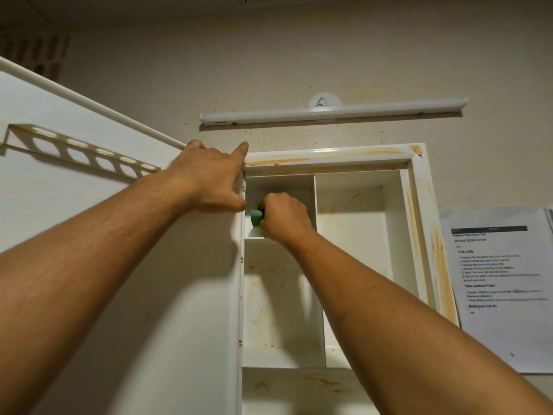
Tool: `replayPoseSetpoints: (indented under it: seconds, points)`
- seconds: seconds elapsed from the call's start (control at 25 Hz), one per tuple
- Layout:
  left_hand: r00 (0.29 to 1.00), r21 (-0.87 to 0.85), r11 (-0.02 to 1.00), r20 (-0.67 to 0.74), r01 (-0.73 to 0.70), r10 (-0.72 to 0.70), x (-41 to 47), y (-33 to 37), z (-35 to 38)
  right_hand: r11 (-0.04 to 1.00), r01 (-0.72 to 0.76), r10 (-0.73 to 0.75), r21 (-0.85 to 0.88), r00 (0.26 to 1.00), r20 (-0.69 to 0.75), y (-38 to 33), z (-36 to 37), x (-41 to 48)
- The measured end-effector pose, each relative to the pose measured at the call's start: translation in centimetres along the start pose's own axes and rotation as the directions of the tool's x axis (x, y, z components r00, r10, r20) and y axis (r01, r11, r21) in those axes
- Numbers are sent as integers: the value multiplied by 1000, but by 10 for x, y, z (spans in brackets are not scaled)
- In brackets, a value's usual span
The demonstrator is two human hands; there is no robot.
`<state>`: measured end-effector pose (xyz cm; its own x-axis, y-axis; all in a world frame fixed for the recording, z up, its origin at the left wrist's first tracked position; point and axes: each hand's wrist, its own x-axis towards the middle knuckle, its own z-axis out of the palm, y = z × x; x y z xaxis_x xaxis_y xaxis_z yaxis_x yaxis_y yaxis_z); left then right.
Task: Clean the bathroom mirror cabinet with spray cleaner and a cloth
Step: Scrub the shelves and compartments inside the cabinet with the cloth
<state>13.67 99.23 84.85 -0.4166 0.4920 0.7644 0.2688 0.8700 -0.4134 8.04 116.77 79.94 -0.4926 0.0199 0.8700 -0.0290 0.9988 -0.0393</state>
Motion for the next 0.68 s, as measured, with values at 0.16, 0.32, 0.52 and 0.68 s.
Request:
replayPoseSetpoints:
  seconds: [0.16, 0.32, 0.52, 0.68]
  points:
    - [999, 13, 1000, -34, 1, 0, 1, 1, 3, 993, -90, 101, 76, 984, -148, 0, 6, 0]
    - [999, 7, 1000, -33, -5, 6, 2, 1, 4, 999, 51, -51, 4, 998, -20, -5, 5, 5]
    - [999, 14, 1000, -40, -21, 22, 1, 0, 3, 989, -78, 98, 123, 981, -167, 3, 9, 3]
    - [999, 8, 1000, -31, -17, 18, -1, 1, 3, 996, 76, -80, 55, 993, 83, 0, 3, 11]
